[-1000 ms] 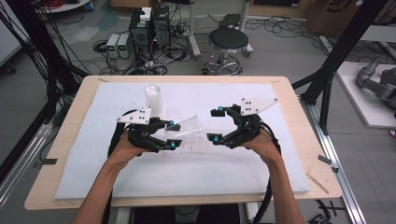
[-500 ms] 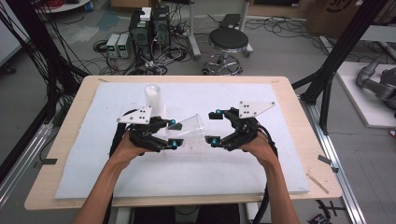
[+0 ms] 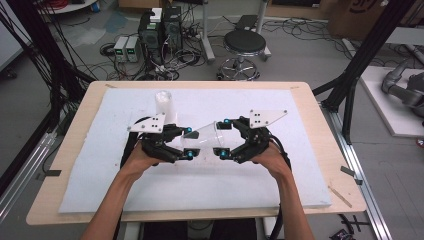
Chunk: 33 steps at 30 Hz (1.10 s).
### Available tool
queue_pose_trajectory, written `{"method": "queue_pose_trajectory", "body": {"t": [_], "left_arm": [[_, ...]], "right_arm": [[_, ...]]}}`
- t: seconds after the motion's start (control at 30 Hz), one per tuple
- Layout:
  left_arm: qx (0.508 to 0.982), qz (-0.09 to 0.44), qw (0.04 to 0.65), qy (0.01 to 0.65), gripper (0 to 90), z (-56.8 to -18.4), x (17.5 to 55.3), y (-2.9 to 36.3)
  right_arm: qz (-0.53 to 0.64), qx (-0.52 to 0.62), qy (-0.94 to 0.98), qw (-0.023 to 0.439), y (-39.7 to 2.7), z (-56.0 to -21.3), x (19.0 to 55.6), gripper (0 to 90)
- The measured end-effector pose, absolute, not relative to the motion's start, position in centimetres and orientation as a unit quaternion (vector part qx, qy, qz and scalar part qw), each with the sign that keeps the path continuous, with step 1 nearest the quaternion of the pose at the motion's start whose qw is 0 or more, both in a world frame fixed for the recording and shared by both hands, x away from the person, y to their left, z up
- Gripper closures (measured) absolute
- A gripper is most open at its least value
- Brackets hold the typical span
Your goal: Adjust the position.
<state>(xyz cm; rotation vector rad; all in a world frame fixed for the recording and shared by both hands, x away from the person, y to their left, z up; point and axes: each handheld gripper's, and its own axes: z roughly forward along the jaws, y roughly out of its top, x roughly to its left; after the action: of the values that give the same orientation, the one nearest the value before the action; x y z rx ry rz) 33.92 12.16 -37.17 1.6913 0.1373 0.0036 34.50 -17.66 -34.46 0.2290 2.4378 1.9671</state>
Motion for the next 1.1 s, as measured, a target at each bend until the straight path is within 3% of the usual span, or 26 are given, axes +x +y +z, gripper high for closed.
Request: {"method": "queue_pose_trajectory", "body": {"t": [0.33,0.47,0.57,0.87,0.9,0.93,0.97,1.0,1.1], "left_arm": [[0.749,-0.003,0.660,0.051,41.3,-37.1,33.9,11.3],[0.751,-0.006,0.659,0.049,41.3,-37.1,33.9,11.2],[0.752,-0.008,0.658,0.040,41.3,-37.1,33.8,11.2],[0.754,-0.007,0.655,0.036,41.0,-37.1,33.7,11.1],[0.754,-0.007,0.655,0.036,39.4,-37.1,33.7,11.1],[0.754,-0.008,0.656,0.043,27.6,-37.1,33.7,11.1],[0.754,-0.008,0.652,0.074,27.6,-37.1,33.8,11.0],[0.759,-0.005,0.643,0.106,2.3,-37.1,34.0,11.1],[0.768,0.002,0.632,0.098,1.7,-37.3,33.9,11.3]], "right_arm": [[0.626,0.058,0.777,-0.012,-16.3,-34.7,34.6,15.0],[0.631,0.049,0.774,-0.016,-16.1,-34.6,34.6,19.0],[0.633,0.040,0.773,-0.016,-16.1,-34.5,34.5,28.0],[0.634,0.026,0.773,-0.009,-16.2,-34.4,34.3,32.6],[0.634,0.025,0.773,-0.008,-16.2,-34.4,34.3,32.8],[0.634,0.024,0.773,-0.007,-16.2,-34.4,34.2,33.0],[0.634,0.024,0.773,-0.007,-16.2,-34.4,34.2,33.0],[0.636,0.024,0.771,-0.007,-16.2,-34.3,34.2,33.0],[0.635,0.025,0.772,-0.005,-16.3,-34.3,34.2,33.1]]}}
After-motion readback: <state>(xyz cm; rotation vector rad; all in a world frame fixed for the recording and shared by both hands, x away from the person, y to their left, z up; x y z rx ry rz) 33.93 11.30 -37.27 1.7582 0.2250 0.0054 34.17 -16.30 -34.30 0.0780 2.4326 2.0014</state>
